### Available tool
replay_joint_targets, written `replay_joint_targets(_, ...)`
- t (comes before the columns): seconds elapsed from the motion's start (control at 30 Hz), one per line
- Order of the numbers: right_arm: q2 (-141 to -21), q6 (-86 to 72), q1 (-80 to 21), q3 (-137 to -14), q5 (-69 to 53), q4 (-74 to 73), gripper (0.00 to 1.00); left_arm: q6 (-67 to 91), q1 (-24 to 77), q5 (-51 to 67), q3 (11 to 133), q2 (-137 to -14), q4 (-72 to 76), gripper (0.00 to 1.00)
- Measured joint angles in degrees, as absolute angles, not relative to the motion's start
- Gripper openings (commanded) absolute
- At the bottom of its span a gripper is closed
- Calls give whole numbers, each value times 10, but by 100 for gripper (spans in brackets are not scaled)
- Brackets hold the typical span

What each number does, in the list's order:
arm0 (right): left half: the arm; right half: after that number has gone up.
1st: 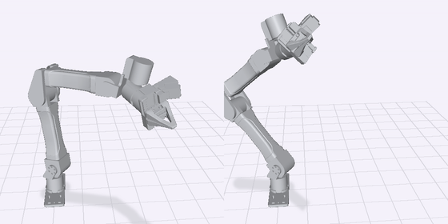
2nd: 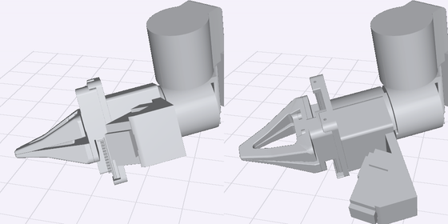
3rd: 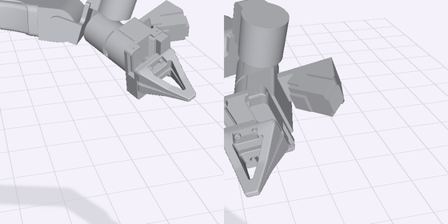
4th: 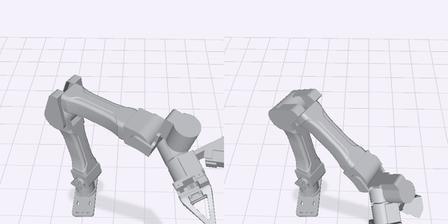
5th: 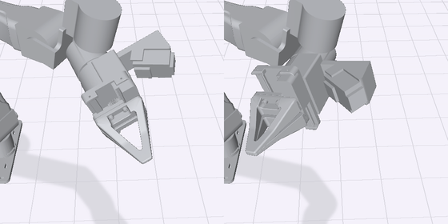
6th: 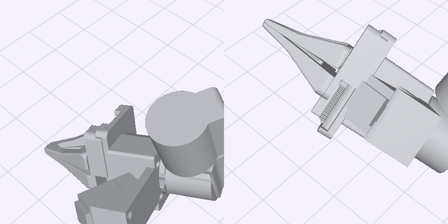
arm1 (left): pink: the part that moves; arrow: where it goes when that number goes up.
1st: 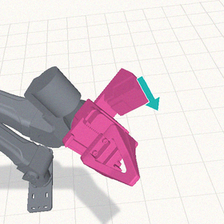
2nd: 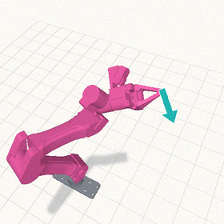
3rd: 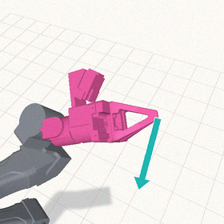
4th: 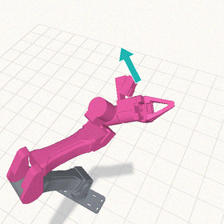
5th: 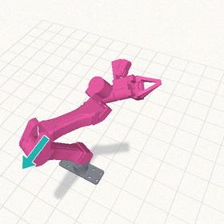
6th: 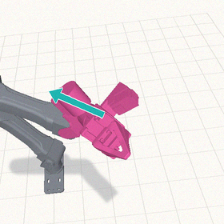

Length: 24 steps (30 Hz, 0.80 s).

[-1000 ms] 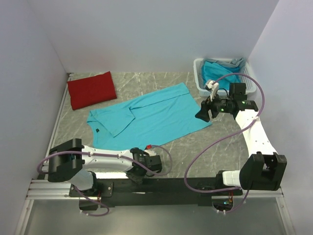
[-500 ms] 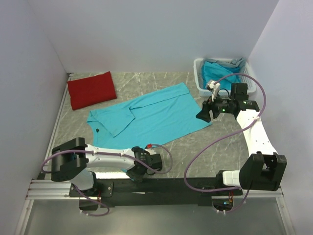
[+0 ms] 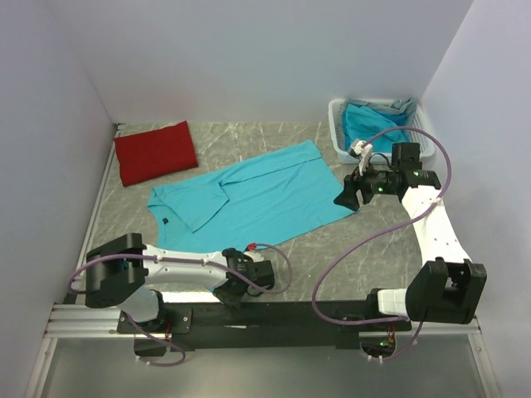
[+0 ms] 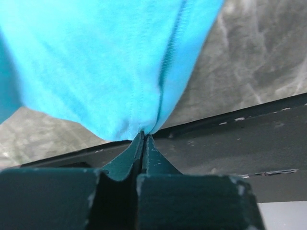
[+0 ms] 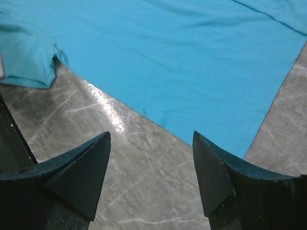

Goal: Fold and stack the t-shirts
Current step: Fold the tshirt

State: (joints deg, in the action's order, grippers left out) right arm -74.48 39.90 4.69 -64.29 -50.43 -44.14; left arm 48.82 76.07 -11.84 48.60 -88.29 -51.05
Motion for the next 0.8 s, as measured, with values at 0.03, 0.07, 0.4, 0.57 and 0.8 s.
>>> replay_joint_targets(0.03,-743,404,48,-643,-504,-444,75,488,759,-122,486,-879,-515,1)
replay_joint_targets(0.07,-740,409,49,-643,-502,-446,75,488,757,-126,486,-873,-520,1)
replay_joint_targets(0.4,-683,563,58,-596,-429,-495,89,485,721,-149,516,-766,-543,0)
replay_joint_targets(0.57,-670,735,99,-521,-369,-503,93,476,715,-143,518,-722,-543,0)
replay_joint_targets(0.8,-775,891,103,-567,-313,-510,83,474,712,-131,518,-697,-544,0)
